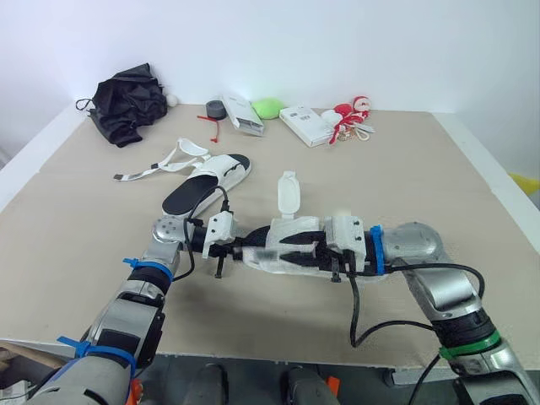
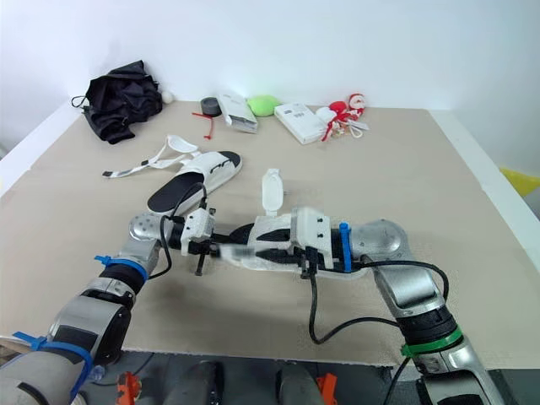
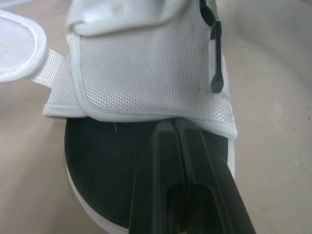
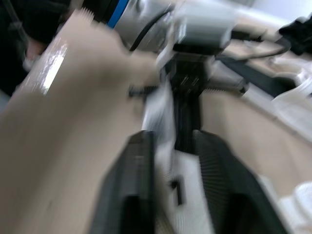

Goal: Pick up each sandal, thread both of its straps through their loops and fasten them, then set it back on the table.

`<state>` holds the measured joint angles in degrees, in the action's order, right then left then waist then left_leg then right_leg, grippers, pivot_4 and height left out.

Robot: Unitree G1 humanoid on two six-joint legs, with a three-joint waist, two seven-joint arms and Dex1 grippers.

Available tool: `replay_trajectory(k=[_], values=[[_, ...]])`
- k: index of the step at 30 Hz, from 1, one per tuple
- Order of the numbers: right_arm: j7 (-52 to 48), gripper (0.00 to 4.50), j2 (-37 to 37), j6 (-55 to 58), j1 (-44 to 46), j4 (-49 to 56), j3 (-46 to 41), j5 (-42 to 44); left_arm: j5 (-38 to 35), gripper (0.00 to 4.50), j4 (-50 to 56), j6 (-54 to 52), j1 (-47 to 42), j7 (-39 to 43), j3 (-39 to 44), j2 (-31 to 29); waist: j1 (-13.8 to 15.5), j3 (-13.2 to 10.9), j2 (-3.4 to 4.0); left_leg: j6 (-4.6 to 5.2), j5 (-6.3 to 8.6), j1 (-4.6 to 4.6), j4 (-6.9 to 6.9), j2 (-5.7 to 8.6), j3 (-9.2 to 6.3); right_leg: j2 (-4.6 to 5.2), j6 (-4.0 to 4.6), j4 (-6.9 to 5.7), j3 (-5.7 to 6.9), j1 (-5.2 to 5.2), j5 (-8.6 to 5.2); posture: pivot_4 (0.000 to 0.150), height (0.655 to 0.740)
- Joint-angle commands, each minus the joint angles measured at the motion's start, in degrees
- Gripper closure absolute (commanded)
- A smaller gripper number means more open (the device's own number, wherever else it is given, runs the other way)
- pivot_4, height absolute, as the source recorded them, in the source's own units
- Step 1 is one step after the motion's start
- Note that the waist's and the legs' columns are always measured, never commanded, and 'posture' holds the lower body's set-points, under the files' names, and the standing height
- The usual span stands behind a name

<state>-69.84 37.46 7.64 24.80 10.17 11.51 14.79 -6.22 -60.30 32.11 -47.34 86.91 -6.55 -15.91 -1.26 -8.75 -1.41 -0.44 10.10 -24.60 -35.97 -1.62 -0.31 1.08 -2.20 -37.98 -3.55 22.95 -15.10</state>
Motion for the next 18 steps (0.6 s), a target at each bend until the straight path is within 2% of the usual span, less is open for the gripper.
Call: replay_trajectory(k=[1,2,4,5,8,11,13,16,18], values=[[-2.9,1.32,2.7,-4.1,0.1,-0.1,-0.6,-0.8,4.4,4.5,-4.0,-1.7,2.8,0.2,-3.1,-1.2,0.0,0.0,-0.04,0.0,0.0,0.01,0.0,-0.01,-0.01,-0.02,0.01,0.0,0.0,-0.01,0.0,0.15,0.74],[-3.6,1.1,3.4,-4.7,0.0,-0.3,-0.7,-0.7,4.5,4.5,-4.0,-1.7,2.7,0.2,-3.1,-1.2,0.0,0.0,-0.04,0.0,0.0,0.04,0.0,-0.02,-0.01,-0.03,0.03,0.0,0.0,-0.03,0.0,0.15,0.74],[-4.5,0.25,4.5,-5.6,0.1,-0.7,-1.5,-0.3,4.6,4.5,-4.2,-1.7,2.5,0.2,-3.1,-1.3,0.0,0.0,-0.05,0.0,0.0,0.06,0.0,-0.02,0.0,-0.02,0.03,0.0,-0.01,-0.03,0.0,0.15,0.74],[-5.0,0.02,5.0,-5.7,0.2,-0.5,-2.1,0.3,4.6,4.5,-4.2,-1.7,2.4,0.2,-3.2,-1.3,0.0,0.0,-0.04,0.0,0.0,0.06,0.0,-0.02,0.0,-0.02,0.03,0.0,-0.01,-0.03,0.0,0.15,0.74],[-4.2,0.02,5.3,-5.6,0.9,0.2,-3.5,1.2,4.7,4.5,-4.3,-1.7,2.4,0.3,-3.2,-1.3,0.0,0.0,-0.05,0.0,0.0,0.05,0.01,-0.02,0.01,-0.02,0.03,0.0,-0.01,-0.03,0.0,0.15,0.74],[-2.2,0.02,5.3,1.6,3.2,2.8,-6.1,6.0,4.7,4.5,-4.2,-1.8,2.4,0.4,-3.3,-1.3,0.0,0.0,-0.04,0.0,0.0,0.06,0.01,-0.03,0.01,-0.02,0.04,0.0,-0.01,-0.03,0.0,0.15,0.74],[-1.3,0.02,7.4,12.0,5.8,5.5,-5.9,8.6,4.7,4.5,-4.3,-1.7,2.5,0.6,-3.4,-1.3,0.0,0.0,-0.01,-0.01,0.0,0.06,0.02,-0.03,0.01,-0.02,0.06,0.0,-0.01,-0.03,0.02,0.15,0.74],[-1.8,0.02,10.2,29.5,12.5,9.8,-6.8,19.9,4.8,4.5,-4.4,-1.7,2.4,0.6,-3.5,-1.2,0.0,0.0,0.0,-0.01,-0.01,0.06,0.03,-0.07,0.05,0.06,0.12,0.0,-0.01,0.01,0.06,0.15,0.74],[-1.0,0.02,10.9,35.7,15.3,11.7,-7.5,24.4,4.8,4.5,-4.5,-1.8,2.4,0.5,-3.5,-1.2,0.0,0.0,-0.03,-0.01,-0.01,0.08,0.12,-0.12,0.06,0.12,0.16,0.0,0.02,0.02,0.04,0.15,0.74]])
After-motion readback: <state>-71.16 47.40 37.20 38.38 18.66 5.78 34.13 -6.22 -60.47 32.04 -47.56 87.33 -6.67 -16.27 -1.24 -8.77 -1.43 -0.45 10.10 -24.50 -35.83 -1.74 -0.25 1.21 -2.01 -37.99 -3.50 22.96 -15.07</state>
